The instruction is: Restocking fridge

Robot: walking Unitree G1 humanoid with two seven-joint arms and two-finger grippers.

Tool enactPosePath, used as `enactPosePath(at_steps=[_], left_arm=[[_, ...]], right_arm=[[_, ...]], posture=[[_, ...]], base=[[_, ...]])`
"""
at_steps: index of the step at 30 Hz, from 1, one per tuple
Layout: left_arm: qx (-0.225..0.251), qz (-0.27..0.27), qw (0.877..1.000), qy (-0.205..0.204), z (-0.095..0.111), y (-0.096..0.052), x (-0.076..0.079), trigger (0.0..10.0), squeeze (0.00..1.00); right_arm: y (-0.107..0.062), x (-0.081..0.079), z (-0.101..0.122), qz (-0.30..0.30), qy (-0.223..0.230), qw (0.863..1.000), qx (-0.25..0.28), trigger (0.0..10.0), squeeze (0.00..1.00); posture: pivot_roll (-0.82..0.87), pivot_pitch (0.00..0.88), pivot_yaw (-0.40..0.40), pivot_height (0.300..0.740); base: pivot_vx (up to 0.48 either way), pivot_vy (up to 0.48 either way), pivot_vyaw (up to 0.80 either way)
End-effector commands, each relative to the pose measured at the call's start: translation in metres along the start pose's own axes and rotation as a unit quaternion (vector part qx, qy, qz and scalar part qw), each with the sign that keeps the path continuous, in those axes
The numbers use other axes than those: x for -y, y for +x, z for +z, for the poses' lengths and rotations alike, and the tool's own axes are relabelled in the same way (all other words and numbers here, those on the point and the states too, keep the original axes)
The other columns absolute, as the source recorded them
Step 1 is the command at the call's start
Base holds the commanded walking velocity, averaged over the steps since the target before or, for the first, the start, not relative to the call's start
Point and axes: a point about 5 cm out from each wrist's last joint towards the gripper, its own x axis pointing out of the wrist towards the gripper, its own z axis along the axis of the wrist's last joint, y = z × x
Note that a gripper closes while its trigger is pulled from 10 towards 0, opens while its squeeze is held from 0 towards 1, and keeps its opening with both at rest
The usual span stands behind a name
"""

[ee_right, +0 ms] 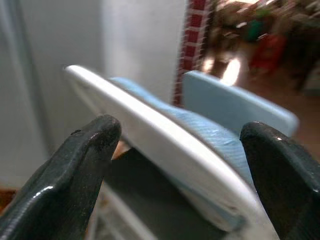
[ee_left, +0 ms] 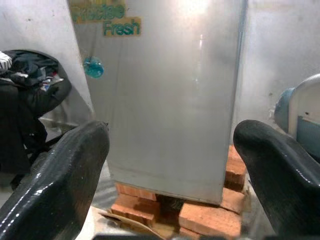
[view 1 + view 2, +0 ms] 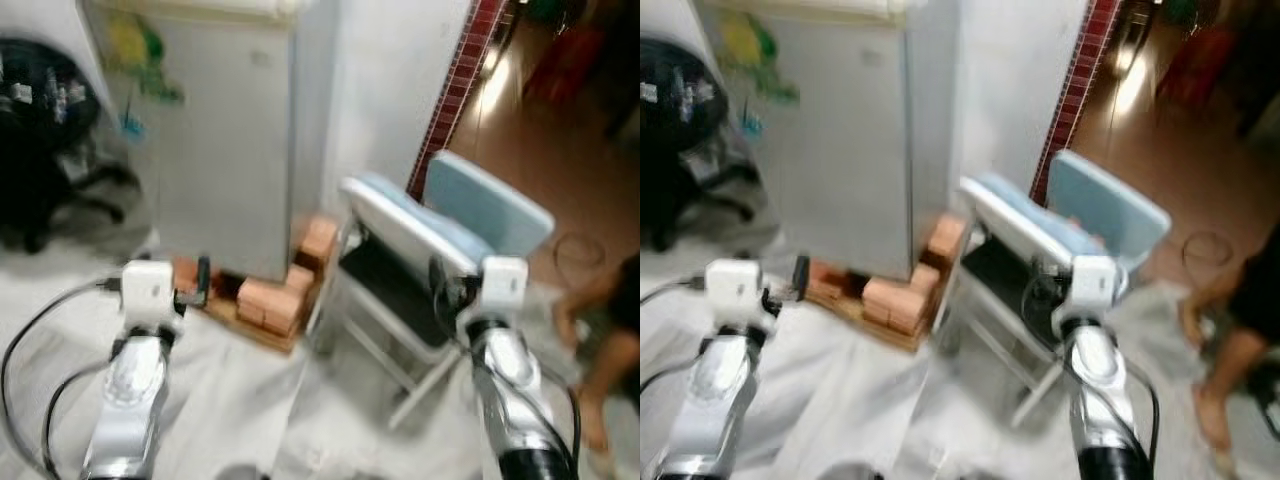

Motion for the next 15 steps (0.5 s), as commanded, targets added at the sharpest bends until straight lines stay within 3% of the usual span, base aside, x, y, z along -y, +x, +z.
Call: enactPosePath(at_steps=[1,4,6,15], left_arm=[[-0.005,0.009,1.0,0.004,-0.003,0.0,-0.006,10.0,0.0],[-0.008,0.009,1.0,0.001,-0.005,0.0,-0.006,10.0,0.0],[-0.008,0.005,1.0,0.0,-0.006,-0.001,-0.004,10.0,0.0],[-0.006,0.0,1.0,-0.002,-0.005,0.001,-0.002,10.0,0.0]], right_arm=[[0.002,-0.004,0.0,-0.007,-0.004,1.0,0.006,10.0,0.0],[-0.004,-0.005,-0.005,-0.025,0.054,0.998,0.004,10.0,0.0],[-0.01,-0.006,-0.009,-0.019,0.029,0.999,-0.005,10.0,0.0],[-0.02,-0.013,-0.018,0.004,0.038,0.999,-0.025,10.0,0.0]], posture=[[0.07,0.0,-0.052,0.74],[0.07,0.0,-0.057,0.74],[0.06,0.0,-0.054,0.74],[0.06,0.0,-0.047,0.74]], base=[[0.0,0.48,0.0],[0.0,0.48,0.0],[0.0,0.48,0.0],[0.0,0.48,0.0]])
